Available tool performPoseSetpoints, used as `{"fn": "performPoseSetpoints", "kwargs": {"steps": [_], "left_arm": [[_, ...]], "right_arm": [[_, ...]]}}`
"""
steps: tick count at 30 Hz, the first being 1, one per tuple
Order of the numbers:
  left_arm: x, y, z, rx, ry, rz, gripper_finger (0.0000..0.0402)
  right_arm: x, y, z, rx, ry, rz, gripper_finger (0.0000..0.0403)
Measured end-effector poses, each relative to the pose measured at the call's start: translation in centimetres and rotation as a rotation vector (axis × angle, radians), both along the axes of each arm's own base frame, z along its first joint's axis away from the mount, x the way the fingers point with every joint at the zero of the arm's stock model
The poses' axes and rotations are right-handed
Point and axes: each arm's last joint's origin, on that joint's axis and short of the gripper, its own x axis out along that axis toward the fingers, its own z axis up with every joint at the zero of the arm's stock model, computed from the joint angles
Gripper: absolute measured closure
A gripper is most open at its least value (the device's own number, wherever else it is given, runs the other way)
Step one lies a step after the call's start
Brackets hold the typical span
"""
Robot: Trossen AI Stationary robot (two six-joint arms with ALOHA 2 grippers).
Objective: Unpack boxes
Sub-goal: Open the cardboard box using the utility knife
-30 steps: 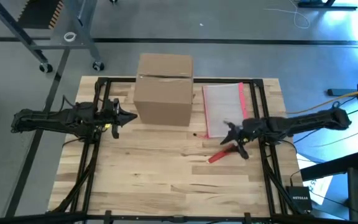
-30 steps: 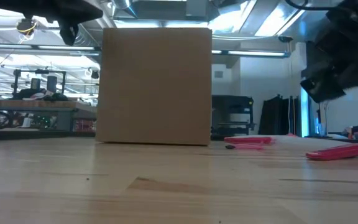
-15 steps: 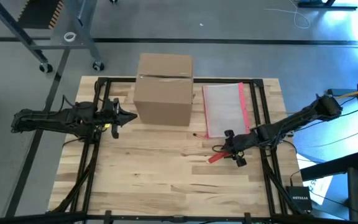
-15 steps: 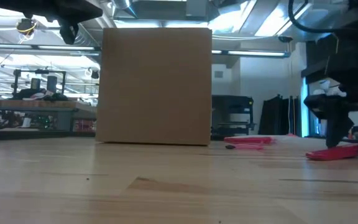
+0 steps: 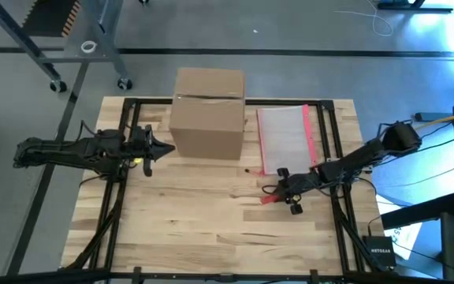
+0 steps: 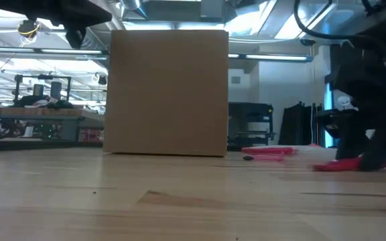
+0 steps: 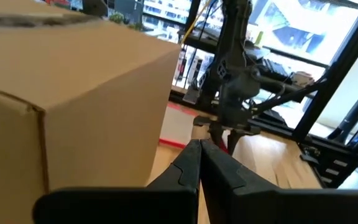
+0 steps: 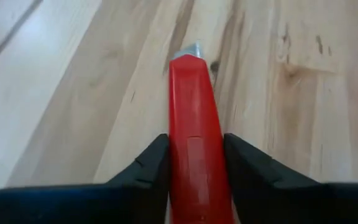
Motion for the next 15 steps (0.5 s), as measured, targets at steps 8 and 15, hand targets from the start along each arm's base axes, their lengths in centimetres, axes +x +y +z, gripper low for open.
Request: {"fn": "performPoseSetpoints", "kwargs": {"steps": [8, 15], "left_arm": [[0.9, 0.0, -0.6, 0.0, 0.053, -0.001, 0.04], [2.1, 0.0, -1.3, 0.012, 0.105, -0.007, 0.04]], "right_arm": [[2.0, 0.3, 0.9, 0.014, -0.076, -0.15, 0.0301], [5.8, 0.5, 3.6, -0.005, -0.206, -0.258, 0.0369]]}}
